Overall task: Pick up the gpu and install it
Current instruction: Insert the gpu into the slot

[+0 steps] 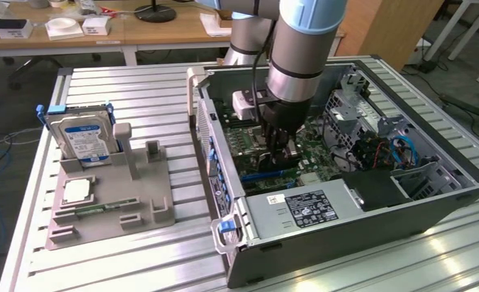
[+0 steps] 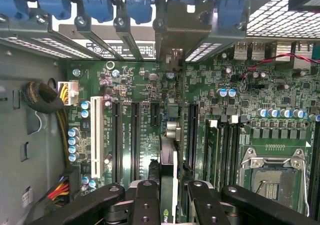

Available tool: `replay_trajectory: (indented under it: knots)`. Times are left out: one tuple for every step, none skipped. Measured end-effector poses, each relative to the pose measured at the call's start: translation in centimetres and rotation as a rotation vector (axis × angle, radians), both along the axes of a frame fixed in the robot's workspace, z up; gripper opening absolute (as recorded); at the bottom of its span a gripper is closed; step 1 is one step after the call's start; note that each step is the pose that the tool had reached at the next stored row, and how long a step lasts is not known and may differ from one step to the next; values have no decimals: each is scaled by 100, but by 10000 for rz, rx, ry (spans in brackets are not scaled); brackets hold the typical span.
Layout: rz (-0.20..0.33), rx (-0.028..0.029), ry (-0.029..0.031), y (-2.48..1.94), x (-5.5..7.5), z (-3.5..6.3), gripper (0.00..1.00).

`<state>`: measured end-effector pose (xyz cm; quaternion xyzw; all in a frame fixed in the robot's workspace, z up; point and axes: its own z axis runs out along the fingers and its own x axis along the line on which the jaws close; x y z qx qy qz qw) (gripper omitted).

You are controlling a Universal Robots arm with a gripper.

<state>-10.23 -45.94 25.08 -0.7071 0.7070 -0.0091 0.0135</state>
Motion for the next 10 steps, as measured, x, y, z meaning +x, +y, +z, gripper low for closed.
replay_trajectory:
  knots:
    - [0,0,0,0,-4,-1,27]
    - [2,-2,1,-1,-4,-2,27]
    - [2,-3,1,-1,-4,-3,27]
    - [2,-1,1,-1,-4,-9,27]
    - [2,-1,0,-1,-4,-17,27]
    - [2,-1,1,0,-5,-24,27]
    - [1,-1,1,-1,-5,-29,27]
    - [1,-4,2,-1,-5,-30,27]
    - [1,-4,2,-1,-5,-32,27]
    - [1,-1,0,0,-5,-36,27]
